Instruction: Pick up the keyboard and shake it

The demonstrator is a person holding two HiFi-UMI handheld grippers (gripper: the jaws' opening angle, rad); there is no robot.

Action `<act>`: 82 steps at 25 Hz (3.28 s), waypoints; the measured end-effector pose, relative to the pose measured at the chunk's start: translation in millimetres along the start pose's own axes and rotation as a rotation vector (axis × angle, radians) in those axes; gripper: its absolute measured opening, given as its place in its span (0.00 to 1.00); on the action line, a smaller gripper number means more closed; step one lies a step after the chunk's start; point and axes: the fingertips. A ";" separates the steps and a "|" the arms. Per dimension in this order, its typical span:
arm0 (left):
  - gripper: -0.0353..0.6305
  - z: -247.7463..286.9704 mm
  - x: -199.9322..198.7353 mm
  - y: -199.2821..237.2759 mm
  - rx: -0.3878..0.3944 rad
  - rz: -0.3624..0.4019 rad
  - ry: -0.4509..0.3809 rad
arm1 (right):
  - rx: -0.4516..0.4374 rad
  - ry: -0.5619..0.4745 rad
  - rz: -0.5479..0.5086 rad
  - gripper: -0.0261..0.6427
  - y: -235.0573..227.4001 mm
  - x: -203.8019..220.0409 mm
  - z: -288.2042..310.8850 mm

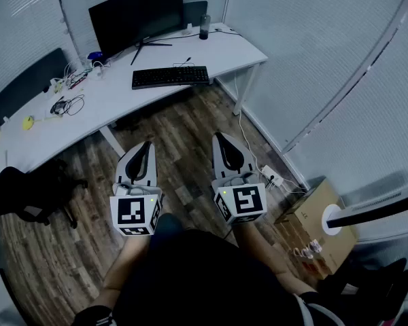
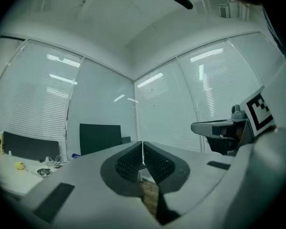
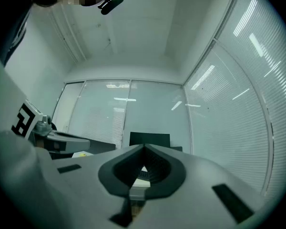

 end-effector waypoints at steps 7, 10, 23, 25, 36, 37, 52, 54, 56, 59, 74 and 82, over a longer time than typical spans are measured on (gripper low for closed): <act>0.10 25.0 12.6 16.7 -0.004 -0.018 0.006 | -0.017 -0.003 0.011 0.08 -2.9 11.2 31.3; 0.10 45.5 24.7 31.4 0.004 -0.033 0.009 | -0.043 -0.010 0.034 0.08 -4.4 22.1 56.3; 0.10 222.1 81.7 161.1 0.043 -0.092 0.056 | -0.016 0.139 0.044 0.09 -40.7 107.2 252.4; 0.10 251.0 87.7 179.7 0.059 -0.096 0.065 | -0.002 0.166 0.038 0.09 -46.7 118.9 281.6; 0.10 347.5 122.2 213.5 0.192 -0.130 0.111 | 0.125 0.285 0.093 0.23 -81.5 178.8 355.9; 0.10 351.1 126.3 214.1 0.199 -0.139 0.120 | 0.123 0.303 0.100 0.24 -83.5 185.4 358.9; 0.10 461.4 165.1 220.0 0.188 -0.037 0.221 | 0.082 0.514 0.144 0.28 -189.6 303.1 438.0; 0.10 484.0 170.1 217.4 0.186 0.000 0.246 | 0.071 0.554 0.150 0.29 -209.0 321.8 447.7; 0.10 508.6 173.2 212.4 0.189 0.020 0.259 | 0.053 0.595 0.154 0.30 -223.9 340.2 456.8; 0.10 538.7 186.3 203.7 0.185 0.007 0.304 | 0.023 0.654 0.163 0.31 -241.6 364.8 467.4; 0.10 629.3 218.1 172.2 0.123 0.011 0.412 | -0.292 0.866 0.651 0.48 -272.2 456.3 483.1; 0.10 627.1 225.8 177.7 0.078 0.014 0.445 | -0.492 0.820 1.095 0.48 -246.0 467.5 494.1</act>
Point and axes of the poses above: the fingertips, and each gripper's own axes: z forward along the fingers, y to its left, x out of its underside, and after that the axes turned 1 degree about -z, right-handed
